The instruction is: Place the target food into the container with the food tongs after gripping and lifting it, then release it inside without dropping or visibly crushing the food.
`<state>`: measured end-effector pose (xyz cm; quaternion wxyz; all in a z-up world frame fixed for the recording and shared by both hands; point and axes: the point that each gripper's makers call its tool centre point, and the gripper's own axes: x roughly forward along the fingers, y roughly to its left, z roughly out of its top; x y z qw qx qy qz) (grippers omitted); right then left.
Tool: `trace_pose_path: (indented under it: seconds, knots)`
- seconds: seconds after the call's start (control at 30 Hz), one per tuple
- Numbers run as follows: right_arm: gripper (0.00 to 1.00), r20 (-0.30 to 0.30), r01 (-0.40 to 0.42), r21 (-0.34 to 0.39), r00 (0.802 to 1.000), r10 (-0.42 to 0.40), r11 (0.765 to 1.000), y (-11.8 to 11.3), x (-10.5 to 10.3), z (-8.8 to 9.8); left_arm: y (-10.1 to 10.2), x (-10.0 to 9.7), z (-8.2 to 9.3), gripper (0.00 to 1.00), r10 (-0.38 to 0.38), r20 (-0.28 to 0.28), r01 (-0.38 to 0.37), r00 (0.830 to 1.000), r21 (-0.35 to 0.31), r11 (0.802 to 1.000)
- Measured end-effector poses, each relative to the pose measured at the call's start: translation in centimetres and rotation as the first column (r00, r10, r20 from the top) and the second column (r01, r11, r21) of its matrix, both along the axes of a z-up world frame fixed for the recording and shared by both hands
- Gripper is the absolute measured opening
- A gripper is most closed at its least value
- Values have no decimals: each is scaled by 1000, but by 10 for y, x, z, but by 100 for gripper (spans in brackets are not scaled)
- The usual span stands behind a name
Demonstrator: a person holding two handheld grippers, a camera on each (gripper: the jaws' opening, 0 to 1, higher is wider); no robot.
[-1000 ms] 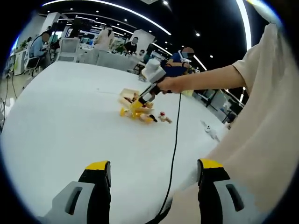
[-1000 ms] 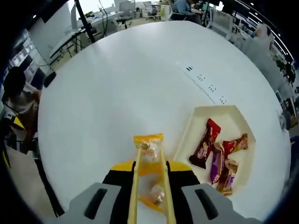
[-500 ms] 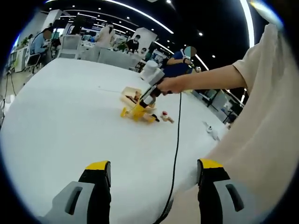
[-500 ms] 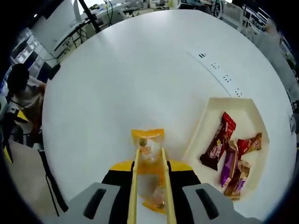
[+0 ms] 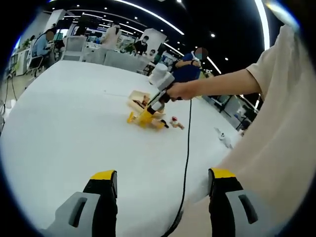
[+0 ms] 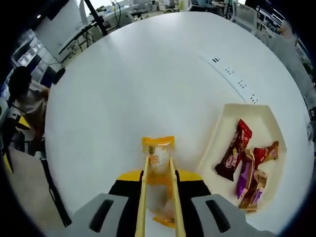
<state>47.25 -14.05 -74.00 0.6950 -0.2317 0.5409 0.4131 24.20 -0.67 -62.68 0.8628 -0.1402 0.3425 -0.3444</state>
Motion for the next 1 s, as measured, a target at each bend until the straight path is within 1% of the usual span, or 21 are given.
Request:
trace_pose_path:
  seconds: [0.13, 0.17, 0.2, 0.23, 0.27, 0.3, 0.33, 0.4, 0.53, 0.6, 0.67, 0.7, 0.77, 1.0]
  knots:
    - [24, 27, 21, 7, 999, -22, 1000, 1, 2, 2, 1, -1, 0, 75, 2, 4, -2, 1000, 1, 1000]
    - [24, 10, 13, 10, 1000, -13, 1000, 1, 0, 2, 1, -2, 1, 75, 4, 4, -4, 1000, 0, 1000]
    - [24, 5, 12, 17, 1000, -12, 1000, 2, -2, 3, 2, -2, 1, 75, 4, 4, -4, 1000, 0, 1000]
    - [24, 27, 9, 16, 1000, -9, 1000, 1, 0, 6, 2, -3, 1, 75, 4, 4, -4, 1000, 0, 1000]
    - [24, 16, 13, 23, 1000, -13, 1000, 2, 0, 7, 2, -3, 1, 75, 3, 5, -3, 1000, 1, 1000]
    - [24, 23, 22, 42, 999, -23, 999, 4, 1, 9, 2, -3, 1, 75, 3, 6, -3, 1000, 1, 1000]
    - [24, 28, 28, 37, 999, -29, 999, 2, 2, 12, 2, -3, 1, 75, 3, 7, -3, 1000, 0, 1000]
    - [24, 44, 40, 54, 998, -42, 998, 3, 6, 17, 1, -3, 2, 75, 3, 12, -3, 1000, -1, 1000]
    - [24, 49, 58, 79, 997, -62, 995, 3, 9, 26, -1, -3, 4, 75, -2, 19, 2, 1000, -3, 1000]
    - [24, 72, 65, 84, 995, -71, 994, 2, 13, 31, -1, -3, 5, 75, -4, 23, 4, 1000, -3, 1000]
    - [24, 64, 77, 100, 994, -83, 992, 2, 13, 36, -2, -3, 6, 75, -7, 27, 7, 1000, -2, 1000]
    - [24, 89, 86, 106, 991, -96, 991, -1, 18, 42, -3, -3, 7, 75, -8, 30, 8, 1000, -2, 1000]
    - [24, 84, 97, 124, 991, -107, 988, 0, 18, 45, -4, -2, 8, 75, -12, 36, 13, 999, -2, 1000]
    - [24, 109, 104, 140, 987, -119, 985, -4, 21, 62, -7, -2, 13, 75, -22, 56, 22, 998, 0, 1000]
